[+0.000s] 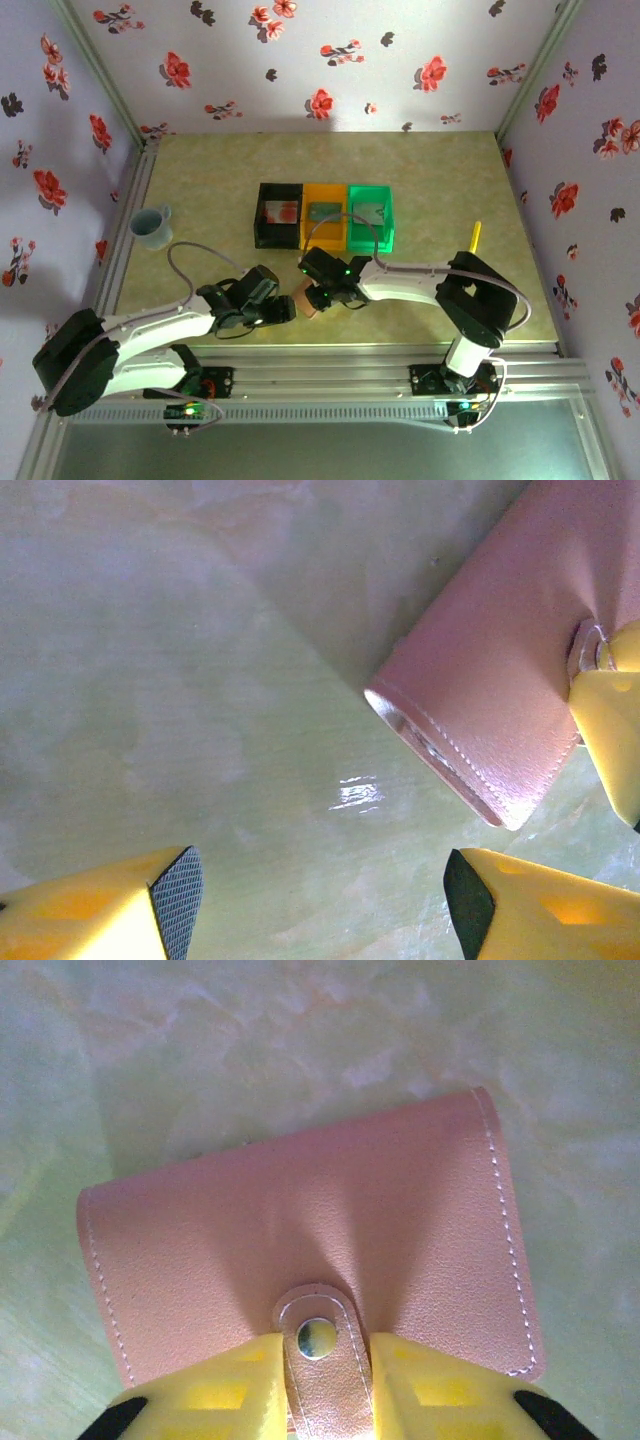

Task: Take the credit cards out of the card holder

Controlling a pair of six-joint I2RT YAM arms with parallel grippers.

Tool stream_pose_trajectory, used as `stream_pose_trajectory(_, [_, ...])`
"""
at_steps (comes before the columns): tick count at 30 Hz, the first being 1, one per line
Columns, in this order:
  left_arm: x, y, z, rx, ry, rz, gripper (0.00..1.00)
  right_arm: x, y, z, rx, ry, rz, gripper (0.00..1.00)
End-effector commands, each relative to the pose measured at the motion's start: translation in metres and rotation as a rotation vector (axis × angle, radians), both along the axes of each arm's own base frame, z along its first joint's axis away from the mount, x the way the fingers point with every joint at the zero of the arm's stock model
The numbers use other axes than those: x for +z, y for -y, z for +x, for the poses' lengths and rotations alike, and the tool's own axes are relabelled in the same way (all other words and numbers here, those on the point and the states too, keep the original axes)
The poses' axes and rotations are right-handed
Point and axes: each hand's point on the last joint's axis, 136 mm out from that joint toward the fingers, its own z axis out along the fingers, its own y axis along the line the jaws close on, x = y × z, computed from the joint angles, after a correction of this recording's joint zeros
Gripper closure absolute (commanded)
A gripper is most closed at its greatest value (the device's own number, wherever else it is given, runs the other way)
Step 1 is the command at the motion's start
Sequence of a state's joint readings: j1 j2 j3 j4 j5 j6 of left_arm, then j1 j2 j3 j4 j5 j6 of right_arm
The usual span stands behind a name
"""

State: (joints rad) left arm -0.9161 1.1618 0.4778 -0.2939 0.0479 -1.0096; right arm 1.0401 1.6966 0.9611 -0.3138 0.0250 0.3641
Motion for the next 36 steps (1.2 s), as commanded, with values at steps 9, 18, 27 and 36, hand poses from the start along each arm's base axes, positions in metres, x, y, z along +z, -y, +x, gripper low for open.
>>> stream_pose_trajectory(9, [0.001,0.004,0.003,-0.023,-0.002,0.006,0.32,-0.018,0.007,-0.017,0.009,-0.077,0.039,1.0])
stream_pose_trajectory(18, [0.014,0.011,0.007,-0.008,0.016,-0.041,0.32,0.031,-0.004,-0.016,0.017,-0.032,0.263,1.0])
stream_pose_trajectory(27, [0.047,0.016,0.013,0.03,0.065,-0.128,0.28,0.073,0.004,0.0,0.029,0.044,0.349,1.0])
stream_pose_trajectory(36, [0.066,0.007,0.011,0.082,0.097,-0.183,0.27,0.112,-0.01,-0.002,0.12,0.089,0.444,1.0])
